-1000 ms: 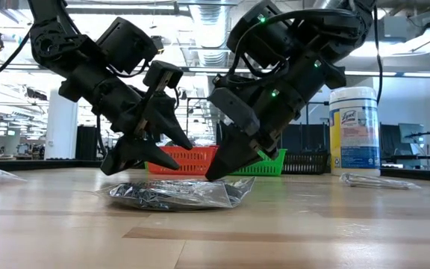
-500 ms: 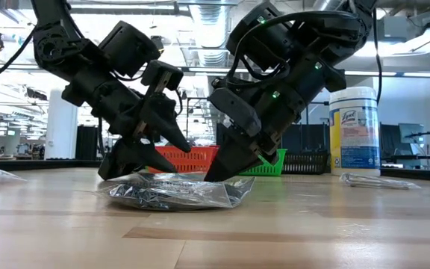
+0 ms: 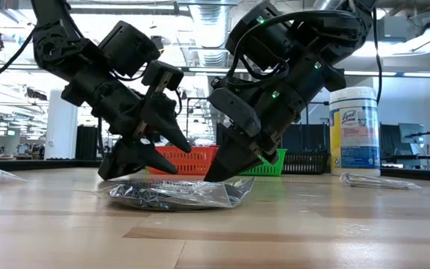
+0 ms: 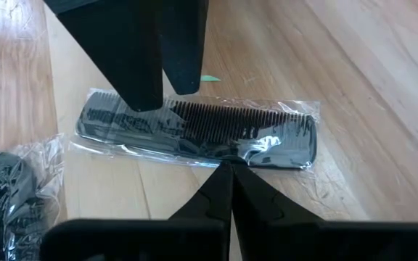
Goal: Pick & Place Travel size toiletries
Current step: Put the black comb into the red bin
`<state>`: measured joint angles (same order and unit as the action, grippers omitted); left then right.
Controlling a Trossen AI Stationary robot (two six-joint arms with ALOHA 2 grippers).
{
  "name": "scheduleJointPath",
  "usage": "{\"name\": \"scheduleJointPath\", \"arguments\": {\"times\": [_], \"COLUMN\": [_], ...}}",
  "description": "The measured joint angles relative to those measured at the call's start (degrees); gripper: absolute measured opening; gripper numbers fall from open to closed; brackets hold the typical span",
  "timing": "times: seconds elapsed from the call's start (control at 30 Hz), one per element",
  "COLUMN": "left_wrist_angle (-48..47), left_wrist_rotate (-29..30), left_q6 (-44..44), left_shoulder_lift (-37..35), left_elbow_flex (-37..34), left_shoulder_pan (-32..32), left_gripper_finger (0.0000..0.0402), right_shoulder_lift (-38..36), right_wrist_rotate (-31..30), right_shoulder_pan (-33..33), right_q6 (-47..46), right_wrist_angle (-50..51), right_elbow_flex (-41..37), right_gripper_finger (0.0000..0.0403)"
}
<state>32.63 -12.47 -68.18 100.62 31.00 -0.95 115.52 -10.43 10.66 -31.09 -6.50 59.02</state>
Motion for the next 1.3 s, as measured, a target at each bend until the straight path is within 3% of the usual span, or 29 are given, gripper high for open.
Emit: {"name": "scheduleJointPath", "arguments": {"times": [0.47,0.63,0.87,1.3], "left_wrist_angle": [-1.67,-2.15,-6.09,-6.47], "left_wrist_rotate": [0.40,0.65,3.72,2.81], "left_q6": [-0.30,-0.06,0.27,0.27], "left_shoulder_lift": [0.04,-1.04,-3.61,-3.98], "left_elbow_flex": [0.00,-0.11,-0.37,-1.18], "left_shoulder_pan": [0.39,0.39,0.48,0.26], "left_gripper_finger": [0.0157,0.0157,0.0157,0.0157], "right_shoulder_lift": [-0.06,-1.94,-2.29,-1.62], "right_wrist_rotate": [-0.05,-3.11,-4.18,-2.55], "right_shoulder_pan": [0.31,1.86,1.45,-0.37], "right_q6": [-2.80,2.62,2.90,3.14], "right_wrist_angle": [-0.04,-0.39,-0.97,-3.41], "right_elbow_flex": [-1.19,-1.21,-1.11,-0.98], "right_gripper_finger": [0.0000,0.0000,0.0000,0.0000]}}
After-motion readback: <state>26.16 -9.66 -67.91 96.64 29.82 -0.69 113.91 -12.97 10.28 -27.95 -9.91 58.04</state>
